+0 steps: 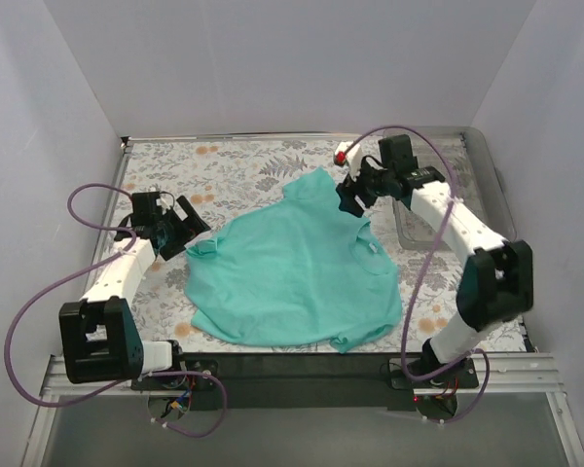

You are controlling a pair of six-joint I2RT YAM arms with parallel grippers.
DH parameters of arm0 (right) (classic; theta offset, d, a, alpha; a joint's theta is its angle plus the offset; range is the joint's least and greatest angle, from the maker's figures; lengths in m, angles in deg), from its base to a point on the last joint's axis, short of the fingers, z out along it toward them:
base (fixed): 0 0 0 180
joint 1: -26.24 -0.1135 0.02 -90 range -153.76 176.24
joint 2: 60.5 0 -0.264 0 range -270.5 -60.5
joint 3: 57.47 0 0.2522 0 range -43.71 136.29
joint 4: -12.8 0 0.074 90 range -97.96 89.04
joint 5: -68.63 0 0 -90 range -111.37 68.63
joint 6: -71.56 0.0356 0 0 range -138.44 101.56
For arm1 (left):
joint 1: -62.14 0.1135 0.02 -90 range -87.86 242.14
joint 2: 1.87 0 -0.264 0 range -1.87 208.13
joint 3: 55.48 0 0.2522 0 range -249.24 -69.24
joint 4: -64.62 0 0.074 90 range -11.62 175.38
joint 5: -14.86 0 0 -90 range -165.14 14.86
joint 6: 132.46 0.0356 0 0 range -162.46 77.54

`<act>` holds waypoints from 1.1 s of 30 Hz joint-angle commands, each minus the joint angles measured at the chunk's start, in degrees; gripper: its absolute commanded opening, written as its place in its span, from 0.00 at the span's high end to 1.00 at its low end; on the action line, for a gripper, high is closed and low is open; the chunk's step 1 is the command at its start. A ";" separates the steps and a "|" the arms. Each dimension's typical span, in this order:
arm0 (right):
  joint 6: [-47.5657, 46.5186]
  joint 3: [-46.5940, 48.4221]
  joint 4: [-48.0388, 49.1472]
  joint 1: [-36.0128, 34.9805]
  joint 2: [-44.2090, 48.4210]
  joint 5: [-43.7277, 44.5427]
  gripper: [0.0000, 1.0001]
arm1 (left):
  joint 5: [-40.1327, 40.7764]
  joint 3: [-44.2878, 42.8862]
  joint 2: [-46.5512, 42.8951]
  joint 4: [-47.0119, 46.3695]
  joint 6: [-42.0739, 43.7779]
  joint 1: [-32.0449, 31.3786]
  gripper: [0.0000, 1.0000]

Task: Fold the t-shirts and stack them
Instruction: Flatten the tshirt out

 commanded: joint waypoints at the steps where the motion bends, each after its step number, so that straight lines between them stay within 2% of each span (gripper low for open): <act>1: 16.14 12.44 5.12 1.59 -12.91 -0.93 0.36 | 0.45 -3.04 4.52 -4.53 4.92 -0.01 0.13; 2: 16.58 14.75 4.68 2.12 -17.81 -0.85 0.37 | -0.35 -3.48 5.31 -4.80 5.37 -0.01 0.13; 5: 16.58 22.66 3.19 2.30 -25.03 0.99 0.37 | -2.64 -5.33 7.60 -5.77 6.68 -0.10 0.15; 11: 16.67 31.73 -0.86 2.30 -35.50 3.89 0.37 | -5.98 -7.44 14.18 -5.85 6.16 -0.10 0.26; 13: 16.67 33.05 -1.39 2.30 -37.27 3.46 0.38 | -6.42 -8.32 16.21 -5.68 5.72 -0.01 0.36; 20: 16.93 33.84 -2.53 2.30 -41.67 3.72 0.43 | -7.57 -10.34 22.01 -5.41 4.67 -0.01 0.57; 21: 17.02 34.02 -2.62 2.30 -42.02 3.63 0.46 | -7.74 -10.69 22.72 -5.33 4.58 -0.01 0.63; 22: 16.93 34.37 -2.71 2.30 -42.38 3.54 0.53 | -8.18 -11.48 23.07 -5.33 3.97 -0.01 0.72; 23: 17.11 34.98 -2.71 2.39 -42.55 3.28 0.64 | -8.79 -12.27 23.42 -5.33 3.79 -0.01 0.86; 26: 17.37 36.21 -2.88 2.39 -43.26 3.01 0.87 | -8.45 -13.59 23.43 -5.15 2.65 -0.01 1.00; 27: 17.63 36.74 -2.79 2.48 -43.43 3.01 0.95 | -8.01 -14.03 23.34 -4.89 2.47 0.16 1.00; 28: 18.07 37.79 -2.62 2.56 -43.70 2.93 0.99 | -7.22 -14.56 23.16 -4.89 2.21 0.25 1.00; 33: 21.41 40.87 -0.78 3.53 -43.79 4.50 0.99 | -3.26 -14.13 19.22 -6.28 -0.69 3.76 1.00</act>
